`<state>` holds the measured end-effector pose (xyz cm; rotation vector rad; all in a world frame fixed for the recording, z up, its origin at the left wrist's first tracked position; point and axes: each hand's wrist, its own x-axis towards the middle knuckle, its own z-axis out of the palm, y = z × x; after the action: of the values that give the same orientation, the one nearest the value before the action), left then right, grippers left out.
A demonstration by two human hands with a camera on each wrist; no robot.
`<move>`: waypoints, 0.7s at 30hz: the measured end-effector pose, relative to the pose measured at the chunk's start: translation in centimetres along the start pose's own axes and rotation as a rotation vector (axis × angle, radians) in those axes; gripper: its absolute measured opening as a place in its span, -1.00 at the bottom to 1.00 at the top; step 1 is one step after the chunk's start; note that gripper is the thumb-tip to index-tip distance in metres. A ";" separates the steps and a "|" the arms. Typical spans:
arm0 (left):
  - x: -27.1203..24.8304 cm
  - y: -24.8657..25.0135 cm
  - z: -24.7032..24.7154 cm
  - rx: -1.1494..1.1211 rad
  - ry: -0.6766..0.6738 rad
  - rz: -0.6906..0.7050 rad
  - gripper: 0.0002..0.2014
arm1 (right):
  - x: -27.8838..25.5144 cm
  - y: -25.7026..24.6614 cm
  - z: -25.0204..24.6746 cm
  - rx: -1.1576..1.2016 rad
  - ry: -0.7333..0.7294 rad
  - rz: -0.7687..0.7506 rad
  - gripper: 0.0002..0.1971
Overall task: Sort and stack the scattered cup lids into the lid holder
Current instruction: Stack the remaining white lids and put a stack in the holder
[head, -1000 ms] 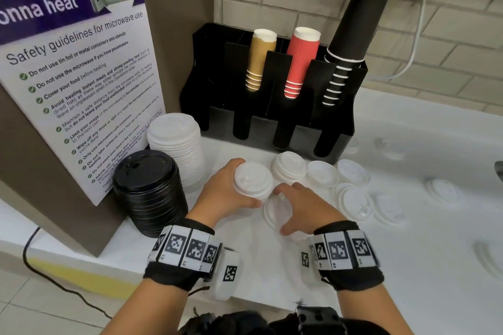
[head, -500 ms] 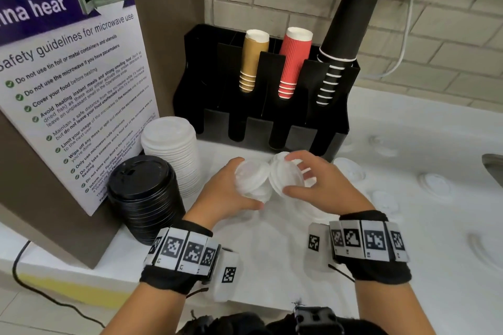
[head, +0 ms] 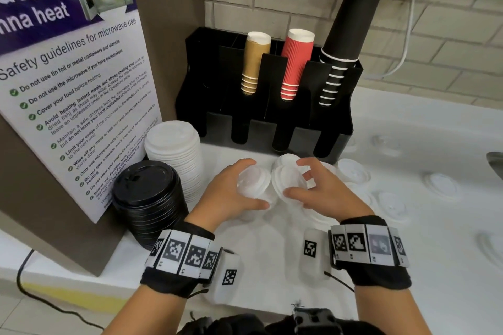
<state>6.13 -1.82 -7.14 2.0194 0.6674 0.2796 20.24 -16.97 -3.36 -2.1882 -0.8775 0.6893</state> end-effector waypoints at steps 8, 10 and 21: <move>0.1 1.0 0.2 0.223 0.012 0.089 -0.05 | 0.1 -1.0 1.2 0.619 0.010 0.130 -0.68; 0.1 1.0 0.7 0.228 -0.002 0.095 -0.06 | 0.1 -1.2 1.5 0.621 -0.001 0.124 -0.68; 0.6 0.7 1.4 0.241 -0.052 0.046 -0.17 | 0.9 -1.2 1.9 0.550 -0.040 0.063 -0.46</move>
<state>7.50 -2.83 -7.33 2.2664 0.6476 0.1796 19.01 -14.92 -3.85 -1.7172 -0.5529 0.8868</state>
